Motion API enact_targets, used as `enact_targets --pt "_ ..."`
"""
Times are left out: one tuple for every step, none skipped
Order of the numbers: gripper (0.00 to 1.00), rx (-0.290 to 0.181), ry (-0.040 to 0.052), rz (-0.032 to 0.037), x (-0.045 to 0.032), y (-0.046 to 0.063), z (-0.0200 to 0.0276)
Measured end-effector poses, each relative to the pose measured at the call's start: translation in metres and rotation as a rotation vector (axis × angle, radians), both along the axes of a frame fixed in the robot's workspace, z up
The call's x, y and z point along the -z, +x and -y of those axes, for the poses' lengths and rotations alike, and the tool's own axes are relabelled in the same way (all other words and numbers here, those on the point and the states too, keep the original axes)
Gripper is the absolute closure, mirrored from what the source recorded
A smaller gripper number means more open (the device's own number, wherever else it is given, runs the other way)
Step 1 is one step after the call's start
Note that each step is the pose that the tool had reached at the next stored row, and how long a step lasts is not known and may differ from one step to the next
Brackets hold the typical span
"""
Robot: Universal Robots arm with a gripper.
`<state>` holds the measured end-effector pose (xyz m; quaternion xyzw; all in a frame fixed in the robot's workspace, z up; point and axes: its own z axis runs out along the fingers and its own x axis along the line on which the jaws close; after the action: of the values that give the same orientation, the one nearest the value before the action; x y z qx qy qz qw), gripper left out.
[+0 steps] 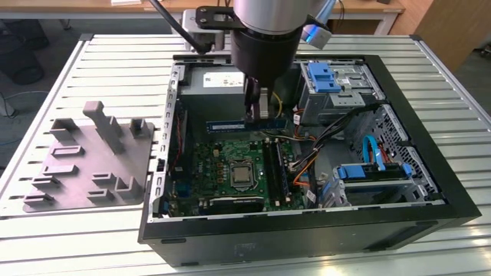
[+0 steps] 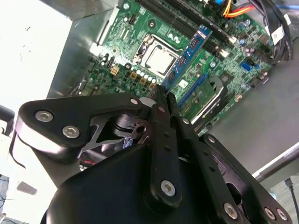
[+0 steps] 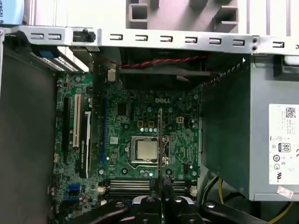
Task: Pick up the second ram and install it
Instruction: 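Pick up the second ram and move it above second insertion slot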
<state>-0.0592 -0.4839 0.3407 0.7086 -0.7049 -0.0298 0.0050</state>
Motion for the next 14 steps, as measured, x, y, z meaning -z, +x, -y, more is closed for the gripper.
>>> enact_targets --pt "0.86 0.0 0.0 0.0 0.0018 0.001 0.0" --pt "0.86 0.0 0.0001 0.0001 0.0038 0.002 0.0002" --pt "0.86 0.0 0.0 0.0 0.0055 0.003 0.0003" --pt "0.86 0.0 0.0001 0.0 0.0074 0.003 0.0005" --pt "0.86 0.0 0.0 0.0 0.0091 0.004 0.0008" --pt "0.86 0.0 0.0 0.0 0.0108 0.004 0.0012" --pt "0.86 0.0 -0.0001 0.0 0.0125 0.005 0.0015" --pt "0.86 0.0 0.0 0.0 0.0144 0.006 0.0018" --pt "0.86 0.0 0.0001 0.0 0.0161 0.007 0.0021" --pt "0.86 0.0 0.0 0.0 0.0177 0.008 0.0024" --pt "0.86 0.0 0.0 0.0 0.0192 0.009 0.0027" --pt "0.86 0.0 0.0 0.0 0.0208 0.01 0.0031" --pt "0.86 0.0 0.0 0.0 0.0223 0.012 0.0033" --pt "0.86 0.0 0.0 0.0 0.0238 0.013 0.0035"
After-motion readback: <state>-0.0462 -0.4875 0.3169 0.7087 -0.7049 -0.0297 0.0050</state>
